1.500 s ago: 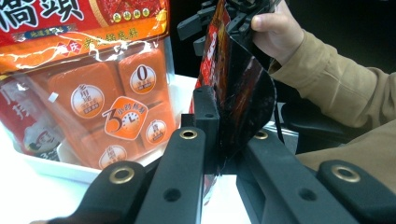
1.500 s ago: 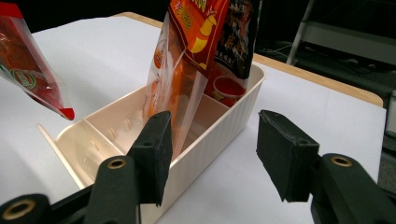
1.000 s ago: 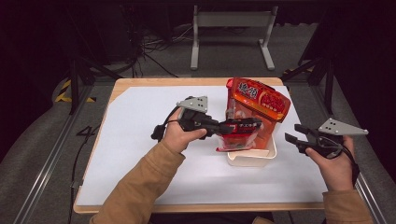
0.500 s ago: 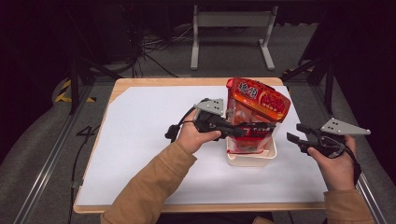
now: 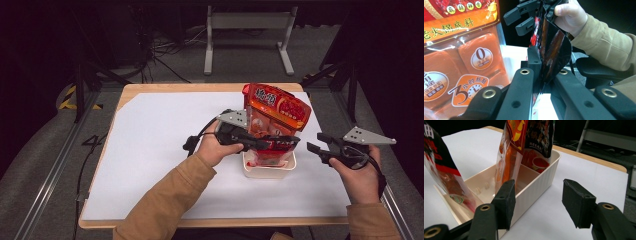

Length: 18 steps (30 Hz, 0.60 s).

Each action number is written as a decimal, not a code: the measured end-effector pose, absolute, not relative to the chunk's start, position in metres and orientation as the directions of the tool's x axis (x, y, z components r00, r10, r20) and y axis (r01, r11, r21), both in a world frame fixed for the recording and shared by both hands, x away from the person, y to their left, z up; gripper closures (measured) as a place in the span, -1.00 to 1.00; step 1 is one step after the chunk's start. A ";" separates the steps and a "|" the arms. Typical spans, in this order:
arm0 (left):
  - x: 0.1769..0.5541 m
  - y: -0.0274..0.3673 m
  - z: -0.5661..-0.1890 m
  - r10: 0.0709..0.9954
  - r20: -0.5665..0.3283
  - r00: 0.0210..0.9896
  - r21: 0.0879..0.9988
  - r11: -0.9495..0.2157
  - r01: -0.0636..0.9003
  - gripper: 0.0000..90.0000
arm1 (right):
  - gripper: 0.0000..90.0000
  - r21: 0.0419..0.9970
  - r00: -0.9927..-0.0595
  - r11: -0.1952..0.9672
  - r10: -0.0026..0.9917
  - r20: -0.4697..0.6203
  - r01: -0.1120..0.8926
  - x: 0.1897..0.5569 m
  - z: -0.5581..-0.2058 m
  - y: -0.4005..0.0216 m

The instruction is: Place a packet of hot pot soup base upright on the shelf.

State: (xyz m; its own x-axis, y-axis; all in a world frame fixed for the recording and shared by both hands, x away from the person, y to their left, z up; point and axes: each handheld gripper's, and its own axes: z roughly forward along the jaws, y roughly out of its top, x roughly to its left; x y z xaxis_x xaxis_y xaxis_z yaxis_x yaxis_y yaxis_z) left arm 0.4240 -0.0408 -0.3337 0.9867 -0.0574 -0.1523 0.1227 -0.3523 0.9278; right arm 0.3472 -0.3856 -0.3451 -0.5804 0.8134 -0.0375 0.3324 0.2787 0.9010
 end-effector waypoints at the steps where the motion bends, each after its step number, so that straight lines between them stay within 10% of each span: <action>1: 0.424 -0.042 -0.335 -0.061 -0.150 0.987 0.928 -0.352 0.119 0.99 | -0.01 0.901 -0.581 0.279 0.813 -0.037 0.333 0.347 -0.345 -0.386; 18: 0.428 -0.047 -0.351 -0.054 -0.161 0.985 0.921 -0.368 0.130 0.98 | -0.01 0.900 -0.586 0.278 0.810 -0.030 0.337 0.348 -0.347 -0.384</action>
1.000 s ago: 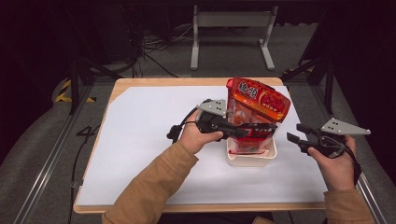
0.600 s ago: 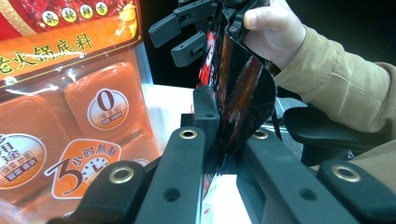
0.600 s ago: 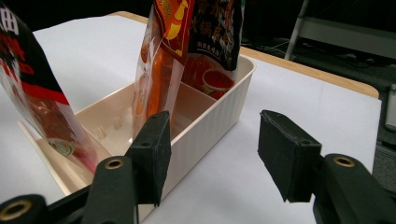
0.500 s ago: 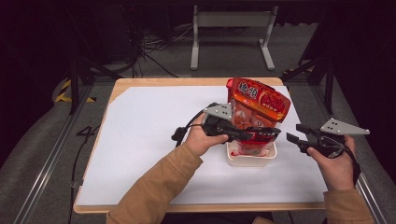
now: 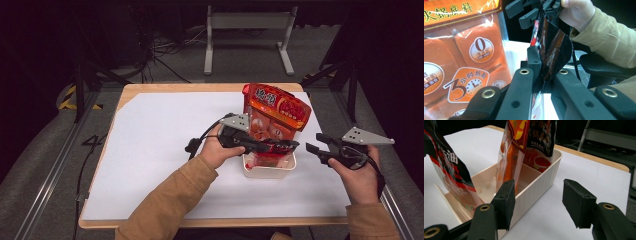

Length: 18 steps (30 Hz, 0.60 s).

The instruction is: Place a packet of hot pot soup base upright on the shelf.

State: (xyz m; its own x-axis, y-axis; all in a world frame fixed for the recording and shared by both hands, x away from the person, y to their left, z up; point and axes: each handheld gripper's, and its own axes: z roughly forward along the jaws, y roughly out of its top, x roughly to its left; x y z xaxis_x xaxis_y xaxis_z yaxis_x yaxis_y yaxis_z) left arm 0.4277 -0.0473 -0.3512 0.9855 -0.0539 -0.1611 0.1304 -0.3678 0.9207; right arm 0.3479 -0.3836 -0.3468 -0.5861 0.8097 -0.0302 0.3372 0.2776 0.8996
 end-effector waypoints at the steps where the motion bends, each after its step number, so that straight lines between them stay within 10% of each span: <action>1: 0.428 -0.048 -0.352 -0.053 -0.162 0.985 0.919 -0.371 0.132 0.98 | -0.02 0.899 -0.587 0.279 0.809 -0.031 0.337 0.348 -0.347 -0.383; 6: 0.429 -0.049 -0.356 -0.051 -0.178 0.983 0.918 -0.368 0.147 0.87 | -0.02 0.897 -0.588 0.282 0.809 -0.031 0.342 0.349 -0.348 -0.383; 18: 0.427 -0.039 -0.353 0.016 -0.188 0.982 0.921 -0.346 0.181 -0.12 | -0.04 0.894 -0.589 0.286 0.808 -0.031 0.345 0.350 -0.350 -0.381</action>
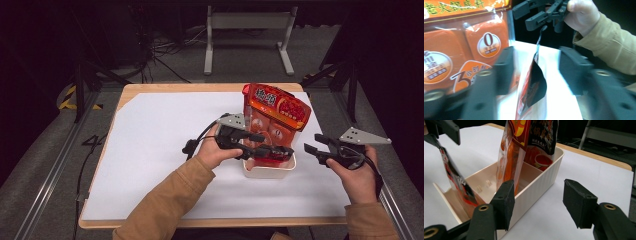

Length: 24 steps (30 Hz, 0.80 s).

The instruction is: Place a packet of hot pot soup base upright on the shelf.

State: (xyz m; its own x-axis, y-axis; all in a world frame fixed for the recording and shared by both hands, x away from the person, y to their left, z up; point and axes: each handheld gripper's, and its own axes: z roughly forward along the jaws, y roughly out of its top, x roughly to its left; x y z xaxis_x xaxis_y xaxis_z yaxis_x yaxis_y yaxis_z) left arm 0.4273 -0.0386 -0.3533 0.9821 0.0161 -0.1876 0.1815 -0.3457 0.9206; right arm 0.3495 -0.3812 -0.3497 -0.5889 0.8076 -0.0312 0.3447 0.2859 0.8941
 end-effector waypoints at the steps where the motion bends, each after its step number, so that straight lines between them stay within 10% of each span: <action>1: 0.426 -0.037 -0.353 0.021 -0.181 0.983 0.921 -0.348 0.177 -0.20 | -0.04 0.894 -0.588 0.286 0.808 -0.031 0.345 0.350 -0.350 -0.381; 12: 0.415 0.003 -0.340 0.168 -0.102 0.981 0.927 -0.342 0.155 -0.72 | -0.15 0.897 -0.581 0.279 0.814 -0.031 0.344 0.352 -0.352 -0.379; 24: 0.407 0.054 -0.342 0.319 -0.079 0.944 0.907 -0.369 0.201 -0.77 | -0.25 0.900 -0.578 0.270 0.816 -0.026 0.341 0.355 -0.356 -0.378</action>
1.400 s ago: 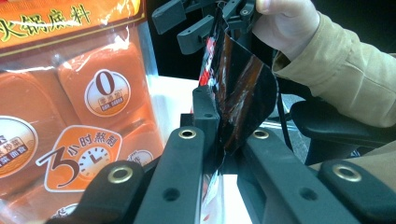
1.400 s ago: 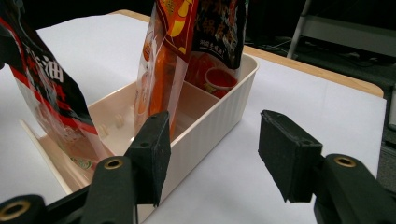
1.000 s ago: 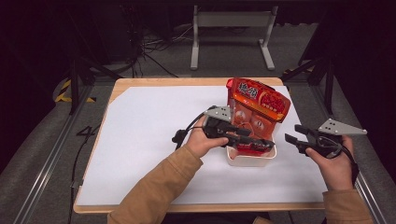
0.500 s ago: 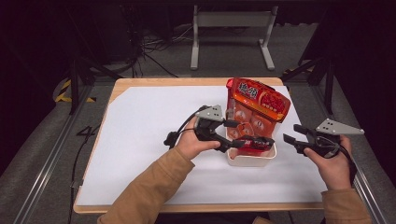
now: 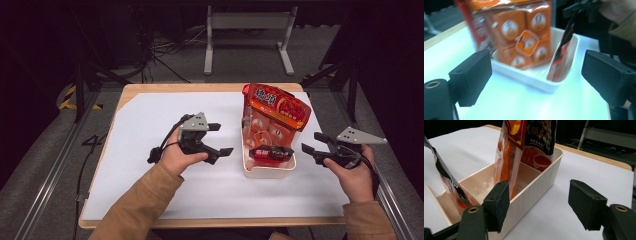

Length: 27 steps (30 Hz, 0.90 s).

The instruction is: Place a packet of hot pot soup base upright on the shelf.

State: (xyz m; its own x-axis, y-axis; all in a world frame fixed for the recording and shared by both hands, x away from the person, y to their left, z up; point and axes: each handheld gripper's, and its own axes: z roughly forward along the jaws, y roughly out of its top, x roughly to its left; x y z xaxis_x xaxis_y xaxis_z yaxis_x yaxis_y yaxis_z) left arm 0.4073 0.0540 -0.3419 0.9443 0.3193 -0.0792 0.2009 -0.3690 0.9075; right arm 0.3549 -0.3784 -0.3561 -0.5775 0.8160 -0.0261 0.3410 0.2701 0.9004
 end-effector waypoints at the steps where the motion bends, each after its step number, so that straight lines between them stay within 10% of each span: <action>1: 0.407 0.060 -0.343 0.331 -0.073 0.941 0.906 -0.372 0.201 -0.77 | -0.25 0.900 -0.578 0.270 0.816 -0.026 0.341 0.355 -0.356 -0.378; 27: 0.388 0.179 -0.386 0.623 -0.082 0.778 0.882 -0.318 0.348 -0.83 | -0.35 0.906 -0.576 0.257 0.817 -0.018 0.336 0.359 -0.377 -0.377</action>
State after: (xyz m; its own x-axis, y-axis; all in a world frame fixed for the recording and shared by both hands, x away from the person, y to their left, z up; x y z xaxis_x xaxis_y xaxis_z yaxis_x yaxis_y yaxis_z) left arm 0.3881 0.1786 -0.3863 0.7780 0.6229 -0.0821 0.3475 -0.3178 0.8822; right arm 0.3587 -0.3771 -0.3765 -0.5765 0.8169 -0.0179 0.3356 0.2567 0.9064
